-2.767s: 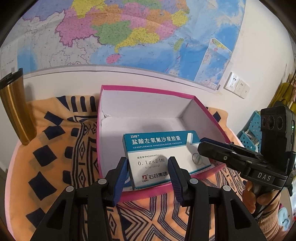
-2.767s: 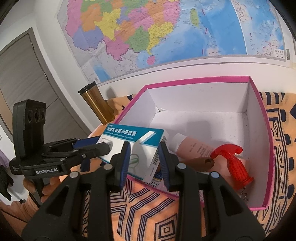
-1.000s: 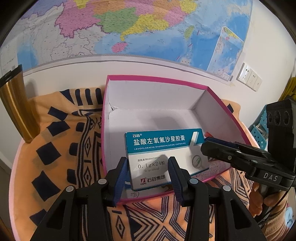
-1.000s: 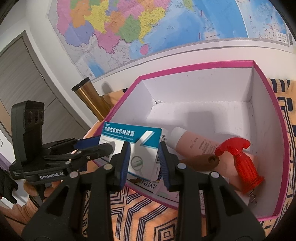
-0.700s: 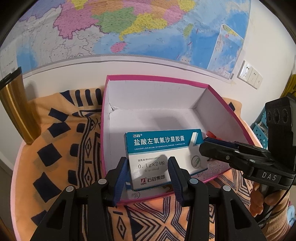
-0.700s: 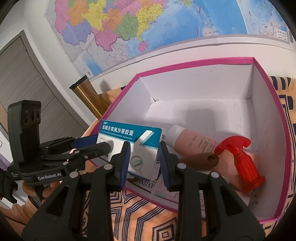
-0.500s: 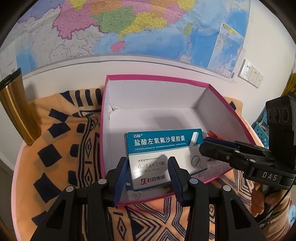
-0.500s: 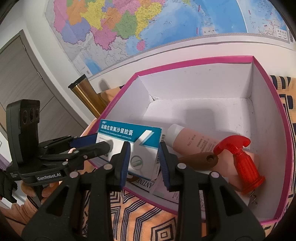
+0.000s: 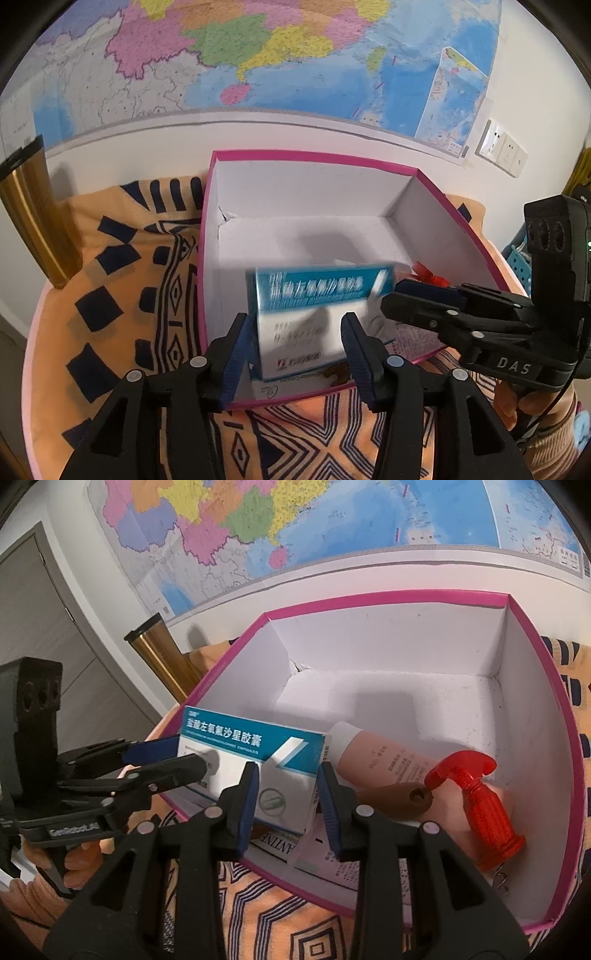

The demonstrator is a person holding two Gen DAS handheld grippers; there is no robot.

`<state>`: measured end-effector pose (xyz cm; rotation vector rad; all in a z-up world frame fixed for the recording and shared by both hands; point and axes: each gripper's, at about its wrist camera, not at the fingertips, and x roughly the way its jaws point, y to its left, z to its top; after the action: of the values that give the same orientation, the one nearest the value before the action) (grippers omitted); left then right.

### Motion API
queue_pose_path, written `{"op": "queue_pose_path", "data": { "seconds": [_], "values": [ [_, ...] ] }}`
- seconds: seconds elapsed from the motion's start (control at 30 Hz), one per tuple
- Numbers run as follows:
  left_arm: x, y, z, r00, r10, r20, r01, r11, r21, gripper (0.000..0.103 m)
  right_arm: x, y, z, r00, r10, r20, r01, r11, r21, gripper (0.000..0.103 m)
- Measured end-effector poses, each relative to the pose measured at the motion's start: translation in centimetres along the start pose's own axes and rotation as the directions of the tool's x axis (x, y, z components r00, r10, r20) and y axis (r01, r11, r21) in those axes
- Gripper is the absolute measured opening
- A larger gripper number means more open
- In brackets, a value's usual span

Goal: Organize rigid objects
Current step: 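Set the carton on the box bottom and open the left gripper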

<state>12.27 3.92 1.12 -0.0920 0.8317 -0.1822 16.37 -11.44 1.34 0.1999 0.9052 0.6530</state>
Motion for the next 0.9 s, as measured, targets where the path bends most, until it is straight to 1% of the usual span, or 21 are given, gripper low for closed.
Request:
{"op": "queue_pose_path", "data": {
  "seconds": [0.1, 0.27, 0.33, 0.4, 0.43, 0.5, 0.53, 0.6, 0.63, 0.67, 0.73, 0.77, 0.8, 0.87, 0.9],
  "values": [
    [-0.3, -0.3, 0.0, 1.0, 0.009, 0.015, -0.009, 1.0, 0.006, 0.056, 0.2, 0.3, 0.0, 1.0, -0.011, -0.004, 0.011, 1.0, -0.011, 0.036],
    [-0.8, -0.5, -0.3, 0.999, 0.006, 0.041, -0.006, 1.0, 0.015, 0.056, 0.5, 0.4, -0.1, 1.0, -0.029, -0.007, 0.029, 0.999, -0.03, 0.036],
    [-1.1, -0.9, -0.6, 0.998, 0.007, 0.057, -0.009, 1.0, 0.03, 0.061, 0.3, 0.4, -0.1, 0.999, -0.036, -0.002, 0.035, 0.999, -0.033, 0.036],
    [-1.5, -1.2, -0.9, 0.997, 0.007, 0.076, -0.01, 0.999, 0.038, 0.068, 0.1, 0.4, -0.3, 0.999, -0.039, 0.006, 0.039, 0.999, -0.033, 0.036],
    [-1.7, -1.4, -1.2, 0.996, -0.002, 0.087, -0.002, 0.999, 0.045, 0.069, 0.0, 0.5, -0.3, 0.999, -0.039, 0.01, 0.039, 0.999, -0.033, 0.037],
    [-2.2, -1.7, -1.4, 0.994, -0.006, 0.107, 0.001, 0.999, 0.05, 0.075, -0.3, 0.6, -0.5, 0.999, -0.045, 0.022, 0.046, 0.998, -0.037, 0.043],
    [-2.5, -1.8, -1.6, 0.993, -0.009, 0.119, 0.003, 0.998, 0.055, 0.077, -0.5, 0.7, -0.6, 0.998, -0.048, 0.03, 0.05, 0.998, -0.04, 0.048],
    [-3.3, -2.2, -2.0, 0.988, -0.012, 0.154, 0.002, 0.998, 0.061, 0.085, -1.0, 0.9, -0.8, 0.997, -0.058, 0.045, 0.061, 0.997, -0.052, 0.051],
    [-3.6, -2.3, -2.2, 0.986, -0.013, 0.165, 0.003, 0.998, 0.062, 0.085, -1.4, 1.1, -1.1, 0.996, -0.071, 0.057, 0.074, 0.995, -0.066, 0.054],
    [-4.0, -2.5, -2.4, 0.984, -0.02, 0.178, 0.008, 0.998, 0.067, 0.087, -1.6, 1.3, -1.2, 0.995, -0.08, 0.065, 0.084, 0.994, -0.073, 0.06],
    [-4.5, -2.9, -2.8, 0.981, -0.022, 0.191, 0.009, 0.998, 0.069, 0.094, -2.5, 1.5, -1.6, 0.991, -0.1, 0.092, 0.108, 0.99, -0.088, 0.066],
    [-4.9, -3.2, -3.1, 0.978, -0.022, 0.206, 0.007, 0.997, 0.072, 0.101, -3.2, 1.7, -2.0, 0.986, -0.121, 0.112, 0.133, 0.986, -0.1, 0.069],
    [-5.2, -3.5, -3.5, 0.974, -0.016, 0.225, -0.002, 0.997, 0.078, 0.103, -3.6, 1.7, -2.2, 0.984, -0.131, 0.123, 0.144, 0.984, -0.107, 0.072],
    [-5.7, -4.3, -4.2, 0.969, 0.003, 0.246, -0.027, 0.995, 0.095, 0.103, -4.9, 2.0, -3.0, 0.974, -0.16, 0.161, 0.182, 0.975, -0.128, 0.085],
    [-5.8, -4.6, -4.5, 0.968, 0.01, 0.249, -0.036, 0.994, 0.1, 0.103, -5.4, 2.0, -3.4, 0.968, -0.175, 0.18, 0.201, 0.97, -0.139, 0.087]
  ]
}}
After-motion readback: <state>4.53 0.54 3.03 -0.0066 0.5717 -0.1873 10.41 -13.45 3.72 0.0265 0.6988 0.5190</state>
